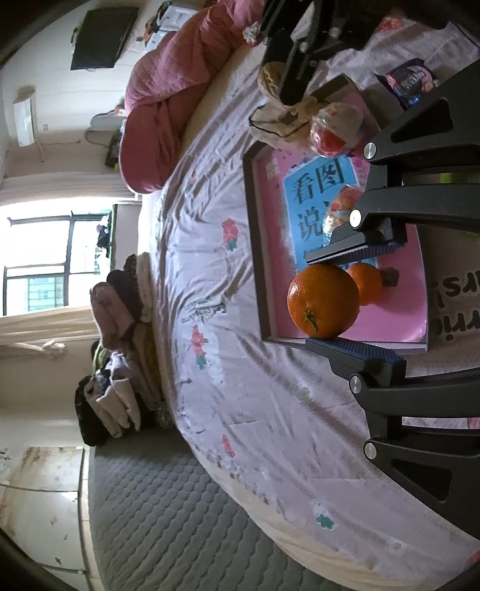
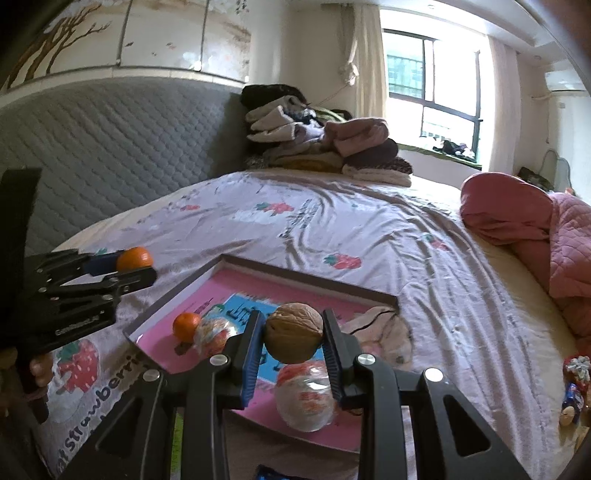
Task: Organize objects
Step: 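Lift and carry the orange with left gripper while right gripper carries the walnut to the tray, then lower the orange beside the other orange and open left gripper while right gripper releases the walnut, then withdraw both open grippers back from the tray, then move left gripper to the fuzzy green ring while right gripper moves to the blue cookie packet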
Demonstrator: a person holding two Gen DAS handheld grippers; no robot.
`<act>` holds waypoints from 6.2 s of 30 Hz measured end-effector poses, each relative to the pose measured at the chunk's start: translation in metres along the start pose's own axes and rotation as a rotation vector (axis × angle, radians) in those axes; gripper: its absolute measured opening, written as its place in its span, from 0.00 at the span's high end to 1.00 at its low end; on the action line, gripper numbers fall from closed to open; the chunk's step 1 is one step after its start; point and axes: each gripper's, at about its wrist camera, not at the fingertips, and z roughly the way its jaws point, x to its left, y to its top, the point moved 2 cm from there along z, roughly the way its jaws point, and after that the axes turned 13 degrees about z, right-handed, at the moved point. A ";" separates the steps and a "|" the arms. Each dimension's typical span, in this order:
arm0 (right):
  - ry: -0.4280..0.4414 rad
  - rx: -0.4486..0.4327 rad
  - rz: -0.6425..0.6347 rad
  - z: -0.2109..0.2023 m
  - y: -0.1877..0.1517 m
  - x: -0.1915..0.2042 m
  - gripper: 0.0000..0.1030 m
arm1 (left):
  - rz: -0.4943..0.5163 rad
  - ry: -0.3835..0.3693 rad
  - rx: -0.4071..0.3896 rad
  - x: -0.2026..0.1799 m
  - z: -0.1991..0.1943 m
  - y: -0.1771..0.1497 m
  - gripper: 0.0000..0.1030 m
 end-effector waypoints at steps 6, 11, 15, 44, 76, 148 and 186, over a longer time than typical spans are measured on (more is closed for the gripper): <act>0.032 0.056 -0.032 0.019 -0.016 0.017 0.69 | -0.007 -0.014 0.043 0.001 0.014 -0.011 0.62; 0.044 0.105 -0.028 0.033 -0.029 0.021 0.69 | -0.014 -0.033 0.083 0.000 0.027 -0.020 0.62; 0.045 0.140 -0.009 0.043 -0.036 0.018 0.69 | -0.007 -0.045 0.112 -0.004 0.035 -0.026 0.62; 0.038 0.305 0.028 0.078 -0.054 0.010 0.69 | 0.025 -0.145 0.281 -0.017 0.071 -0.046 0.62; 0.023 0.311 0.050 0.072 -0.048 0.009 0.61 | 0.003 -0.160 0.244 -0.012 0.064 -0.040 0.50; 0.004 -0.036 0.166 -0.076 -0.013 -0.006 0.39 | 0.006 -0.073 -0.053 -0.023 -0.079 -0.004 0.29; -0.044 0.078 0.186 -0.069 -0.057 -0.020 0.38 | 0.031 -0.109 0.120 -0.047 -0.051 -0.060 0.29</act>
